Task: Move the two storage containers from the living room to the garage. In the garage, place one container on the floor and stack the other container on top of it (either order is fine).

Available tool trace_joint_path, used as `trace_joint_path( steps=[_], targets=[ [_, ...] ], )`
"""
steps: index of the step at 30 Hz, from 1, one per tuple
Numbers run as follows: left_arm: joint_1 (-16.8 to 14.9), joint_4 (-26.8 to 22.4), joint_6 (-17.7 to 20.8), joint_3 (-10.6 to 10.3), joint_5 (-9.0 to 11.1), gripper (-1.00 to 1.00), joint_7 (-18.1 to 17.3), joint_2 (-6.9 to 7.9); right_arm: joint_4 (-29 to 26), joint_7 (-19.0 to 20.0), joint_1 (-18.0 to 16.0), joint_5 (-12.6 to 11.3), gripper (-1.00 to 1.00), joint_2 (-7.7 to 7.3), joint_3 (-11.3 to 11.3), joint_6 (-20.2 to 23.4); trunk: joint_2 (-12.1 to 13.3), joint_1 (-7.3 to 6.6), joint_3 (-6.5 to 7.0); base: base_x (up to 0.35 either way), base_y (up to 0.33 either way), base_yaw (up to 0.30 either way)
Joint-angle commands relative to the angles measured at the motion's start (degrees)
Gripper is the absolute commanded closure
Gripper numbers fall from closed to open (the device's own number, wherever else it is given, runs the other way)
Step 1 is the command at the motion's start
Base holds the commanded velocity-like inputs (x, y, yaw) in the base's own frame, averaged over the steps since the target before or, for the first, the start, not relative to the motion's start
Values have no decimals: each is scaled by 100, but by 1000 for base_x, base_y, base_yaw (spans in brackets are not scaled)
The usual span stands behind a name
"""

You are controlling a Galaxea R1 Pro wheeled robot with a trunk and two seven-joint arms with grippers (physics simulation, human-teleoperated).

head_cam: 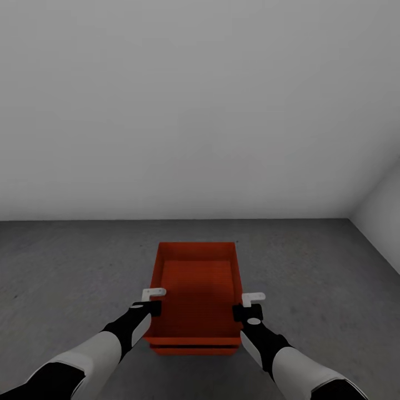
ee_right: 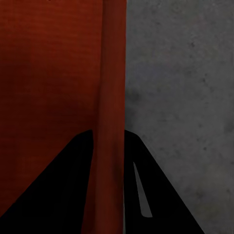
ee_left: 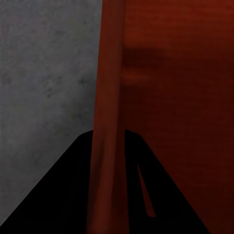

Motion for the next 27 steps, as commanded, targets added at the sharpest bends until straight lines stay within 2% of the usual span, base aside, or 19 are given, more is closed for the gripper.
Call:
trace_joint_path(
  steps=[1,3,4,5,27],
  targets=[
    [8,-20,-398,295,-93,100,505,92,-8,-361,1,18,100,-5,-229,-36,0,202,-6,0,0,0],
    [8,-16,-398,294,-98,100,501,91,-8,-358,1,20,100,-8,-228,-38,0,202,-6,0,0,0],
    [8,-16,-396,293,-98,100,501,91,-8,-358,1,18,-100,-9,-228,-35,0,202,-6,0,0,0],
    [8,-14,-392,293,-95,-100,498,90,-8,-358,1,16,-100,-10,-228,-30,0,202,-6,0,0,0],
    [8,-20,-391,291,-77,-100,526,82,-8,-347,1,36,-100,-20,-227,-24,0,202,-6,0,0,0]
  ],
)
